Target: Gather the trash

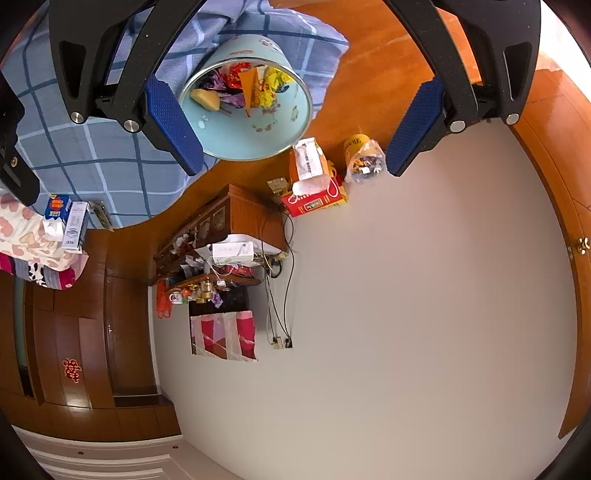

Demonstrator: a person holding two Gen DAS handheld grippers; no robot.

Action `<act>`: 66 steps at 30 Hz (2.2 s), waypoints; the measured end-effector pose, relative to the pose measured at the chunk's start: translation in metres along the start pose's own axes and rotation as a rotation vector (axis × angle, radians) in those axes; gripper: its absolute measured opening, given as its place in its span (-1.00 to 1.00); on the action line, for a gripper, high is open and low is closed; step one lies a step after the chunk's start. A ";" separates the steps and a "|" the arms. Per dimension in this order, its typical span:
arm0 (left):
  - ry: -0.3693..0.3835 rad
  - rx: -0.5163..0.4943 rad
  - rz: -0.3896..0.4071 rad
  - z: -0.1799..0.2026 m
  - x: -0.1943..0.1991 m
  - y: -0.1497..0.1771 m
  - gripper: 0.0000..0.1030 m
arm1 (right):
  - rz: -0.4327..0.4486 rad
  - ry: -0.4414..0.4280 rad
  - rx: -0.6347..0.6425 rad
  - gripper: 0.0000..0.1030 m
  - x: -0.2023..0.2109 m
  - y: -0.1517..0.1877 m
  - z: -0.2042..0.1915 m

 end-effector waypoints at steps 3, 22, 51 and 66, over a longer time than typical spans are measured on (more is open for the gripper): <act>0.004 0.005 -0.001 -0.001 0.002 -0.001 0.88 | 0.009 0.002 0.001 0.80 0.003 -0.001 -0.002; 0.019 0.013 -0.003 -0.004 0.007 -0.002 0.88 | 0.019 0.016 -0.006 0.81 0.010 0.000 0.000; 0.024 0.028 -0.020 -0.006 0.007 -0.002 0.88 | 0.012 0.019 -0.008 0.81 0.008 0.001 -0.001; 0.043 0.055 0.009 -0.004 0.006 0.002 0.87 | 0.013 0.025 -0.014 0.81 0.009 0.006 -0.001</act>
Point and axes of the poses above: each gripper's, at about its wrist camera, not at the fingertips, and x roughly against the way its jaws point, z to its right, y to its underside, the point moved 3 cm from there along -x, roughly the way its jaws point, and after that the axes turned 3 degrees about z, right-handed, at the moved point
